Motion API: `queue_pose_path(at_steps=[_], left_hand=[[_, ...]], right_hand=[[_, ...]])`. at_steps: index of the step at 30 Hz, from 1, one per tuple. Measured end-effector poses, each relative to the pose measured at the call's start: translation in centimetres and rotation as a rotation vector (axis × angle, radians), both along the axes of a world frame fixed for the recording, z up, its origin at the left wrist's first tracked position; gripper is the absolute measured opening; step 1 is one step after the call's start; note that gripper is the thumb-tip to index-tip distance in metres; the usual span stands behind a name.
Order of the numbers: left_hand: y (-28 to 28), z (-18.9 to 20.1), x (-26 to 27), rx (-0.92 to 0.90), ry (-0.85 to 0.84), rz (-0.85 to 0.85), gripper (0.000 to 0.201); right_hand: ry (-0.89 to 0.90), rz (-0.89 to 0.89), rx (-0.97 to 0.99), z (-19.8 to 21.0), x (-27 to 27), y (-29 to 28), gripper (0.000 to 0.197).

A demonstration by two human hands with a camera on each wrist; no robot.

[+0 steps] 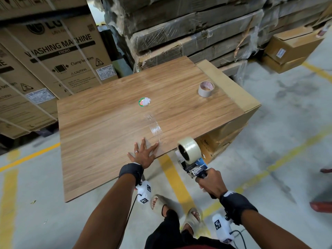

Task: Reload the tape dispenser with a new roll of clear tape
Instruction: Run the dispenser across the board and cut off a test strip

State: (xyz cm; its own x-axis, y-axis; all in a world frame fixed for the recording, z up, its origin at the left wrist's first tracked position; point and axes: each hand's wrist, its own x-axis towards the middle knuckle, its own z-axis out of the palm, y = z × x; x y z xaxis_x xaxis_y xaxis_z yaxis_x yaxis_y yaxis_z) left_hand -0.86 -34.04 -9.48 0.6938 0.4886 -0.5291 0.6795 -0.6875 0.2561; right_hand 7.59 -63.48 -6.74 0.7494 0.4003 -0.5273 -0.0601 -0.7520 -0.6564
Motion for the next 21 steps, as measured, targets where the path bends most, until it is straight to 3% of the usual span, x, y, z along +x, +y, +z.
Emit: queue_pose_path(at_steps=[3,9,15,18,21], left_hand=[[-0.3,0.0,0.1,0.014,-0.008,0.015,0.051],[-0.5,-0.3,-0.1,0.050,-0.033,0.042,0.047],[-1.2,0.0,-0.9,0.061,-0.185,0.142,0.060],[-1.2,0.2,-0.3,-0.004,-0.333,0.262,0.065],[-0.4,1.7,1.4,-0.244,-0.624,0.407,0.065]], right_hand=[[-0.030,-0.115,0.074,1.3,0.3,0.6,0.019],[-0.069,-0.191,0.163,3.6,1.3,2.6,0.016],[0.064,-0.261,0.346,5.8,3.1,4.9,0.014],[0.199,-0.306,0.459,6.9,4.2,6.5,0.010],[0.299,-0.338,0.536,8.5,5.2,8.4,0.005]])
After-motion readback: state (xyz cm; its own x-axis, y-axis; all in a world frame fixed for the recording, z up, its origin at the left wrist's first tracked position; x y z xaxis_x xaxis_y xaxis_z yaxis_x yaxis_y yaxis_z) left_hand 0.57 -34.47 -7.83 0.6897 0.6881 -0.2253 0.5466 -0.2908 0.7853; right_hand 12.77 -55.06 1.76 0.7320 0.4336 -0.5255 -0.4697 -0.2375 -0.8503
